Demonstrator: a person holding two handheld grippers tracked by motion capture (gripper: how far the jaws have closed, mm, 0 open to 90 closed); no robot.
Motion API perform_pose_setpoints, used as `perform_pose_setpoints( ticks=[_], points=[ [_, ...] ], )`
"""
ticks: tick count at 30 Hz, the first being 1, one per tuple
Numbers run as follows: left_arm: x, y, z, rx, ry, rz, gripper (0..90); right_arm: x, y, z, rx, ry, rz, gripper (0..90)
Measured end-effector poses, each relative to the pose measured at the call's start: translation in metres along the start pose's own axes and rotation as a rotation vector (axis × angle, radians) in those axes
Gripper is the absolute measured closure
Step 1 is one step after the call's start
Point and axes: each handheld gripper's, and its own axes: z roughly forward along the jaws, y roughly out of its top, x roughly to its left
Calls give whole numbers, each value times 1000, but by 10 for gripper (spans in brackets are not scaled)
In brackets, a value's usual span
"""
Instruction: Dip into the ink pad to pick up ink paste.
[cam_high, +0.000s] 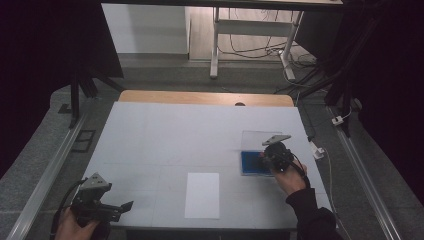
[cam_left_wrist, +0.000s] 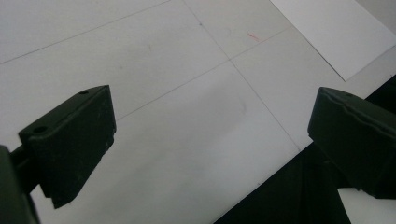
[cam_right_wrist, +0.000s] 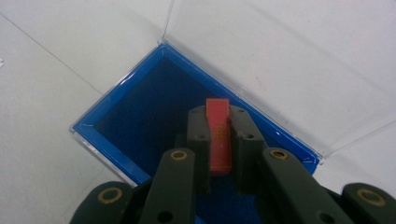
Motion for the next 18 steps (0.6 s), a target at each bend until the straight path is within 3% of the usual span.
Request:
perform_pose_setpoints(
  ticks=[11, 15, 18],
  points=[
    [1, 0, 0, 1, -1, -2, 17, -19, -8, 1, -41, 107, 134, 806],
    [0, 0, 0, 1, -2, -3, 17, -20, -8, 1, -41, 111, 137, 807],
    [0, 0, 0, 2, -2, -2, 17, -16, -6, 1, -31, 85, 105, 807]
  ],
)
